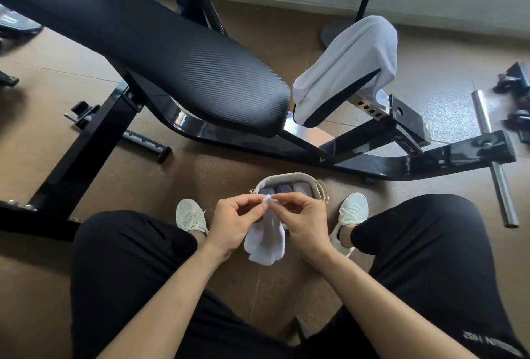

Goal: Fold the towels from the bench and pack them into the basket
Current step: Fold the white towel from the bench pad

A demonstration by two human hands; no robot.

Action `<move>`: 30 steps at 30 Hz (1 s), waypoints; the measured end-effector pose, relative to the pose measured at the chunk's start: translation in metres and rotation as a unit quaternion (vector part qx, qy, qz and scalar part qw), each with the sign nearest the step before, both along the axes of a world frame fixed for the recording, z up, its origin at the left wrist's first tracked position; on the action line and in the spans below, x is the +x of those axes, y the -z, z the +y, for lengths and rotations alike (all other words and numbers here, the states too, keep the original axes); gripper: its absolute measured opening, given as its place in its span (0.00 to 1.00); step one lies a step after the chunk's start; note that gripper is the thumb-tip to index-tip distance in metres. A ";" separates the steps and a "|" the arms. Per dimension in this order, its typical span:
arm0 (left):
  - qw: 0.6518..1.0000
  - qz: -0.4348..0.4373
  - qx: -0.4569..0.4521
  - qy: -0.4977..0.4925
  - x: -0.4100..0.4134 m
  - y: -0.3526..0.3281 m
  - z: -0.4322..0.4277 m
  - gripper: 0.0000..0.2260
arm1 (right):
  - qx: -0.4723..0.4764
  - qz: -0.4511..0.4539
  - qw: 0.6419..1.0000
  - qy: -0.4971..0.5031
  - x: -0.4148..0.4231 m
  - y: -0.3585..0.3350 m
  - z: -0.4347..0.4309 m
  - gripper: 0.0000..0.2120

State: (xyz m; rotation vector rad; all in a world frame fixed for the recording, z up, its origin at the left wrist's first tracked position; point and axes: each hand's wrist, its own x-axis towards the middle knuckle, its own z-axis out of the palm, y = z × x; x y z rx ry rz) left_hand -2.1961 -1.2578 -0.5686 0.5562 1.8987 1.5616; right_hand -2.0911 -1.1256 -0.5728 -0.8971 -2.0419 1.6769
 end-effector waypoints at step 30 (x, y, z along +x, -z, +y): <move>0.990 0.138 -0.008 0.033 -0.014 0.001 -0.013 0.07 | 0.067 -0.044 0.978 -0.192 -0.008 0.011 0.022 0.07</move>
